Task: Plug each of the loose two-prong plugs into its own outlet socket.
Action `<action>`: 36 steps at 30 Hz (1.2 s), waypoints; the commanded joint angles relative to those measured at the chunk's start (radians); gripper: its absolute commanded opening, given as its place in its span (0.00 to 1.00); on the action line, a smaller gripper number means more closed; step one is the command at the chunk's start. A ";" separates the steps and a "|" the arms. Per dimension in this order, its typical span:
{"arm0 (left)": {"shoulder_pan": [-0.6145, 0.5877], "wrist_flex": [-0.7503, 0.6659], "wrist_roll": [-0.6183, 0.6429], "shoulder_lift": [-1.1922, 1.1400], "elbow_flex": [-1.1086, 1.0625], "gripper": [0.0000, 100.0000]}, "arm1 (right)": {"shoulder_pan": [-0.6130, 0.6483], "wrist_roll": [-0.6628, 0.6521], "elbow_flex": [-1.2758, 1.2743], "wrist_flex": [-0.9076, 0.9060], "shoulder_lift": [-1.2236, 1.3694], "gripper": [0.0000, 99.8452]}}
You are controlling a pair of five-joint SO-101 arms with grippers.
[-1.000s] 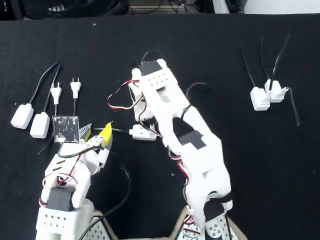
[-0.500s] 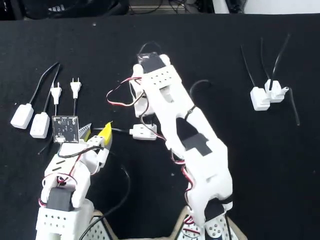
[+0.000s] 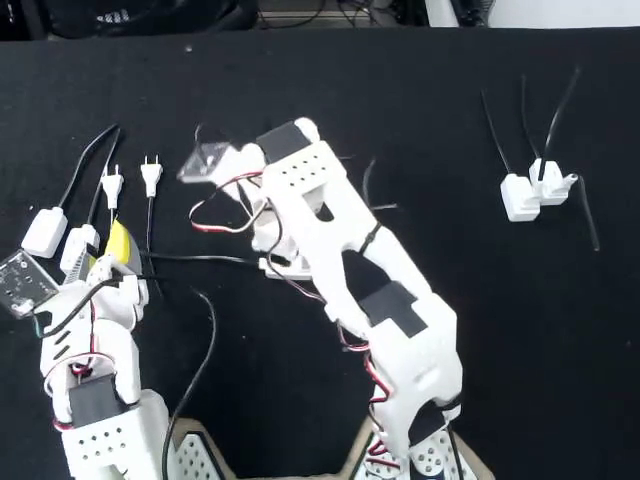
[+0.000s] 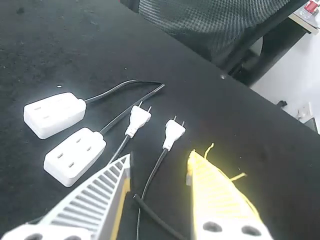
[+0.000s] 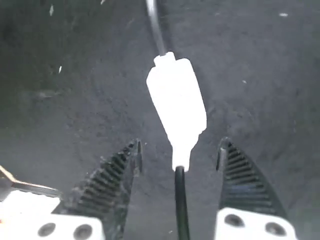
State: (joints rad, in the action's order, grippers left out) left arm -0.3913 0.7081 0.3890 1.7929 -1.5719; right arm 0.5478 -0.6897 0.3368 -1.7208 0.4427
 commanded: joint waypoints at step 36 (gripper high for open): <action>0.097 -0.017 -0.044 0.003 0.002 0.19 | -0.845 0.192 0.097 0.229 0.061 0.01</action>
State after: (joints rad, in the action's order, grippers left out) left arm -0.3299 0.7081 0.3767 1.7929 -1.5719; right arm -0.2148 -0.5025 0.3214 -1.4830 0.5363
